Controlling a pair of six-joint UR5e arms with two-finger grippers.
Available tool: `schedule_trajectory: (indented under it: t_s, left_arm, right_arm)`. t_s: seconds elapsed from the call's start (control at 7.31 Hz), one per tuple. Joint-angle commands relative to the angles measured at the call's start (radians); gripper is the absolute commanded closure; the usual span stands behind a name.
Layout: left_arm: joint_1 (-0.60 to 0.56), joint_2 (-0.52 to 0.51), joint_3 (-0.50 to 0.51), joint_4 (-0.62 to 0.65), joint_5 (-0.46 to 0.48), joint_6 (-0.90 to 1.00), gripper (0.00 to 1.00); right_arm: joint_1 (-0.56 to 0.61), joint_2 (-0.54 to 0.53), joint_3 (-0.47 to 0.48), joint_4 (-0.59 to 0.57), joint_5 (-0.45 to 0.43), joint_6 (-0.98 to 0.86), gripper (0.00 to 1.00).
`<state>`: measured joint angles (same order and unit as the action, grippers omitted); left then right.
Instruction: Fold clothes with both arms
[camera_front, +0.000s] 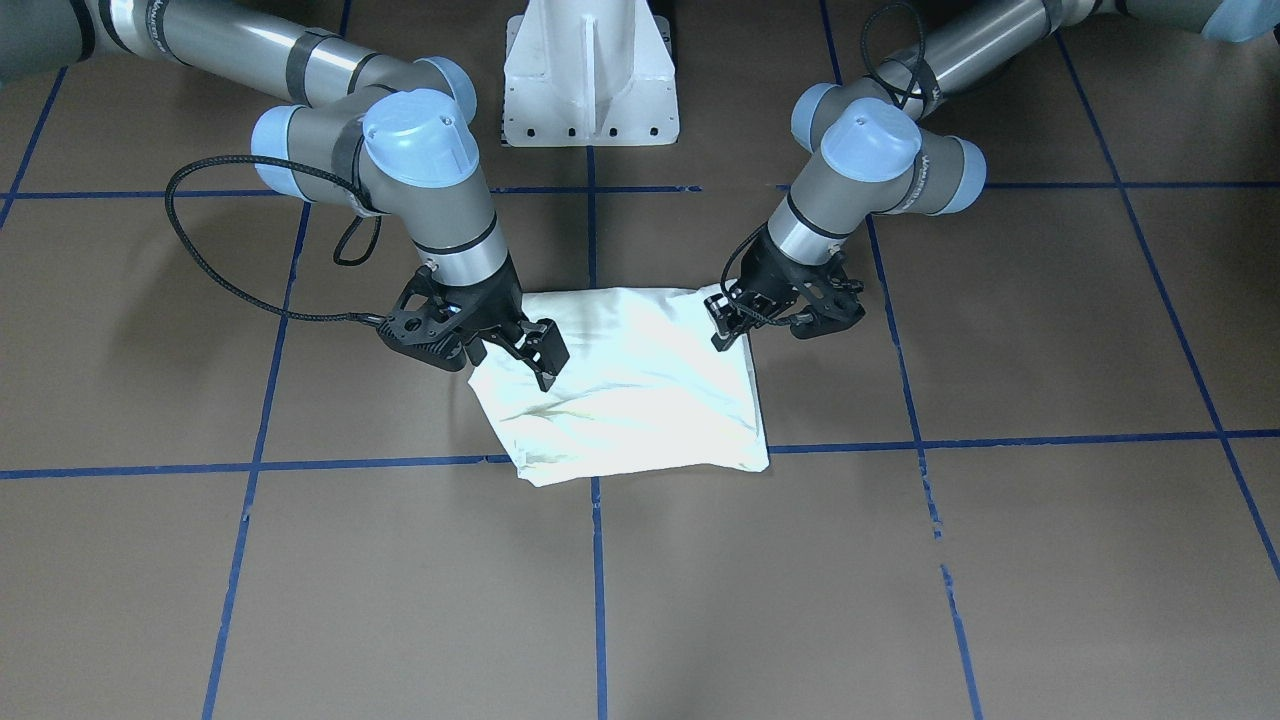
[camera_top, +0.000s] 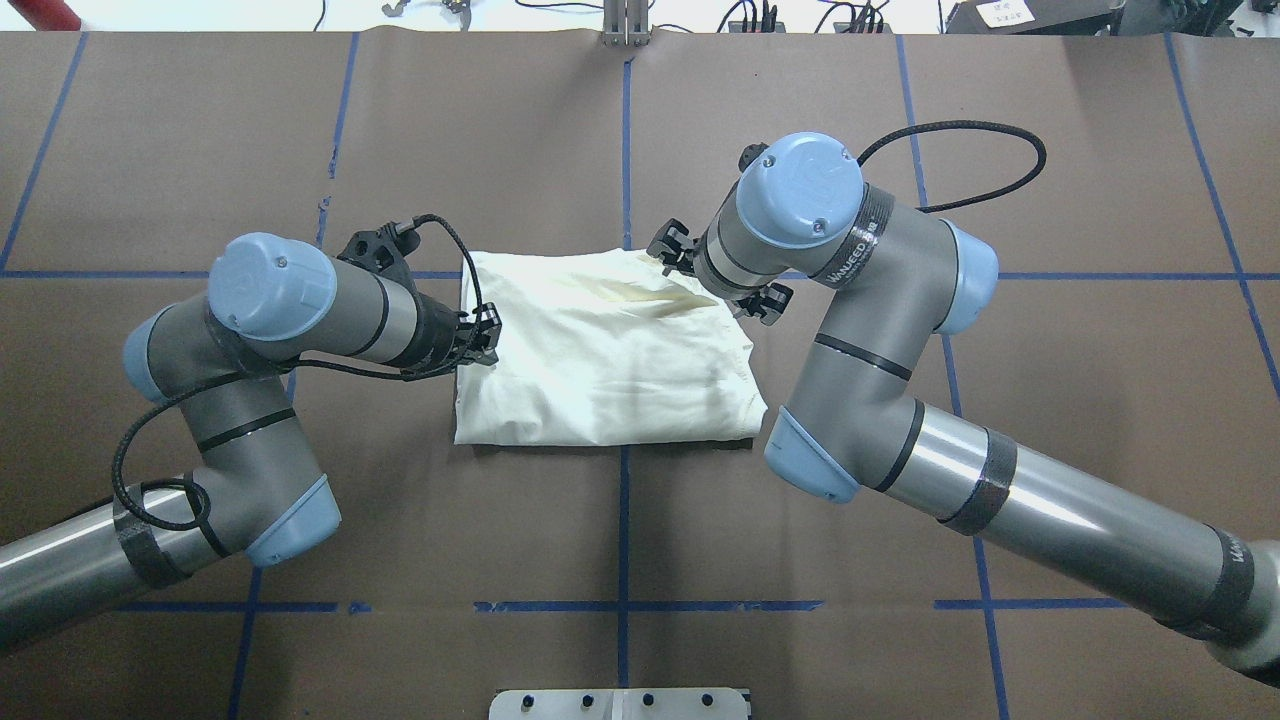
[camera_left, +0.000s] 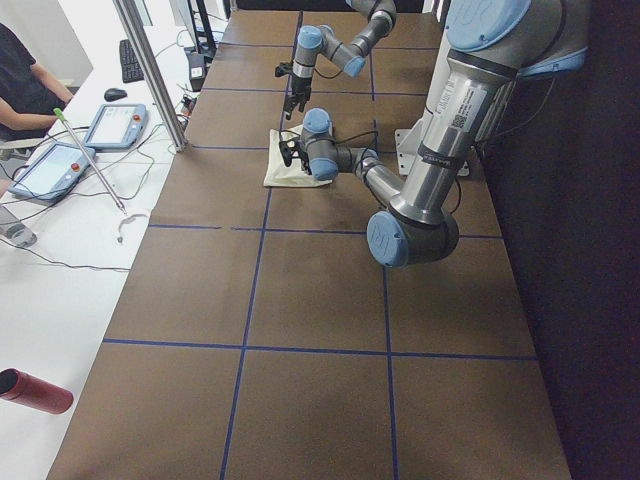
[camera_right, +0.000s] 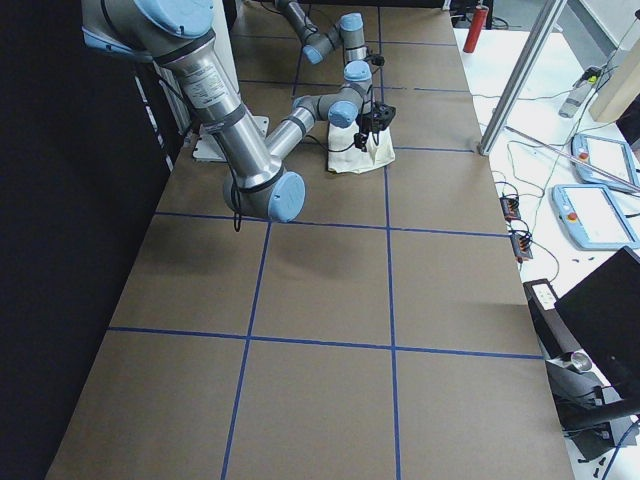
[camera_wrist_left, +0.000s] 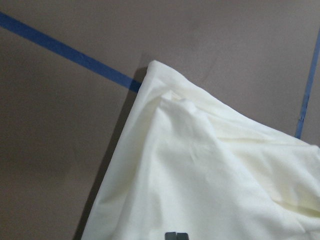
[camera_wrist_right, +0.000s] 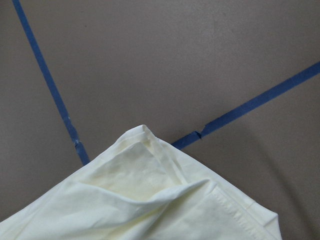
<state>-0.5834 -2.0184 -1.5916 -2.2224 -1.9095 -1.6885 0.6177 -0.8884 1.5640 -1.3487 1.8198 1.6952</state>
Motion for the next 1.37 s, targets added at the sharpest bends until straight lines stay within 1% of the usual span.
schedule_trajectory:
  t_s: [0.0,0.14,0.27,0.41,0.55,0.68,0.82,0.96,1.09,1.23]
  left_arm:
    - [0.016,0.055,-0.014,0.004,0.001,0.001,1.0]
    - [0.013,0.058,-0.024,0.006,0.0,0.006,1.0]
    - [0.014,0.094,-0.031,0.006,0.0,0.009,1.0]
    - [0.011,0.128,-0.072,0.007,-0.003,0.012,1.0]
    - [0.001,0.191,-0.127,0.009,-0.005,0.063,1.0]
    - [-0.013,0.235,-0.189,0.033,-0.003,0.149,1.0]
    - [-0.054,0.237,-0.221,0.08,-0.006,0.206,1.0]
    - [-0.112,0.266,-0.264,0.122,-0.026,0.321,1.0]
    - [-0.178,0.333,-0.307,0.127,-0.09,0.434,1.0]
    - [-0.255,0.405,-0.341,0.125,-0.133,0.575,1.0]
  right_arm:
    - [0.002,-0.004,0.005,-0.001,0.001,0.0,0.0]
    - [0.004,-0.009,0.013,-0.001,0.001,0.0,0.0]
    - [0.008,-0.014,0.013,-0.001,0.003,0.0,0.0]
    - [0.016,-0.033,0.034,-0.004,0.006,-0.002,0.0]
    - [0.045,-0.075,0.071,-0.007,0.048,-0.024,0.0]
    - [0.074,-0.136,0.121,-0.006,0.079,-0.082,0.0]
    - [0.092,-0.196,0.166,-0.009,0.085,-0.147,0.0]
    - [0.124,-0.264,0.2,-0.009,0.105,-0.226,0.0]
    - [0.17,-0.338,0.226,-0.004,0.137,-0.326,0.0]
    - [0.233,-0.416,0.237,-0.001,0.171,-0.464,0.0]
